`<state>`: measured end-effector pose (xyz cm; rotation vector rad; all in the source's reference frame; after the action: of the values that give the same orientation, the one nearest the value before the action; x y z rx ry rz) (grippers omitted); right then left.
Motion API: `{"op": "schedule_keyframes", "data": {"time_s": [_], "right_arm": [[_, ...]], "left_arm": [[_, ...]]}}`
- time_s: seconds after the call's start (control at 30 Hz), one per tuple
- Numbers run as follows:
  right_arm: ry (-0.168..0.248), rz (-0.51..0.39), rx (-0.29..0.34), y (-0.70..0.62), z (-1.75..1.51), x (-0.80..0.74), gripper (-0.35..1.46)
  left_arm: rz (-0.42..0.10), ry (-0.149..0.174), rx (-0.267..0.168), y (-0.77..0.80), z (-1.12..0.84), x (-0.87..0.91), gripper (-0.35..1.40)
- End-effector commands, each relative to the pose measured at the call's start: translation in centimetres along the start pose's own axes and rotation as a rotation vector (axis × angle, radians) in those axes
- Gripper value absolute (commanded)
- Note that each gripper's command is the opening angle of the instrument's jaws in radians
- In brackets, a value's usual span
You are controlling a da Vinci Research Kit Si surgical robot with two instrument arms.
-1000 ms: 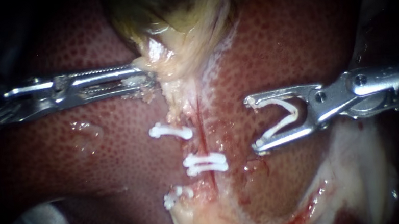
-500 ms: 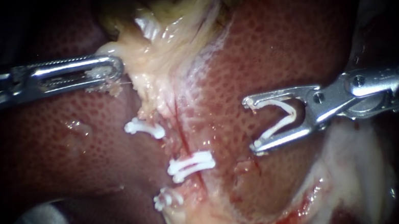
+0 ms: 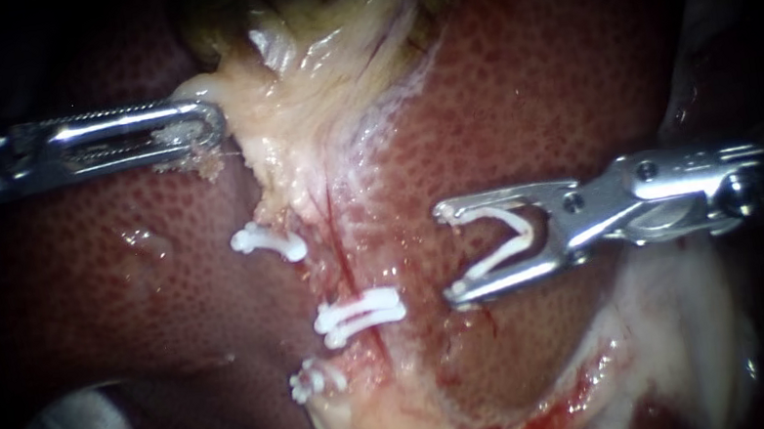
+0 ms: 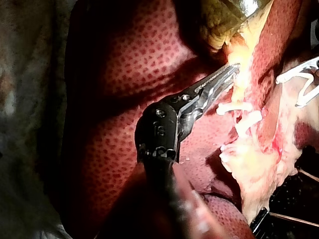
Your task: Clipping third clip right tube
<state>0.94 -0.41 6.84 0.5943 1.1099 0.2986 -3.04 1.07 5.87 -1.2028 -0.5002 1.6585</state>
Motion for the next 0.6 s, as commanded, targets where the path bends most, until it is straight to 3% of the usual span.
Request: {"op": "schedule_keyframes", "data": {"time_s": [0.03, 0.3, 0.6], "right_arm": [[0.000, 0.011, 0.000, 0.02, 0.06, -0.03, 0.50], [0.000, 0.071, -0.009, 0.28, 0.51, -0.25, 0.50], [0.031, 0.113, 0.008, 0.41, 0.74, -0.25, 0.50]], "left_arm": [[0.000, 0.000, 0.001, 0.00, 0.01, -0.01, -0.35], [0.000, 0.001, 0.004, 0.01, 0.01, -0.02, -0.35], [0.000, 0.001, 0.002, 0.04, 0.04, -0.04, -0.35]]}}
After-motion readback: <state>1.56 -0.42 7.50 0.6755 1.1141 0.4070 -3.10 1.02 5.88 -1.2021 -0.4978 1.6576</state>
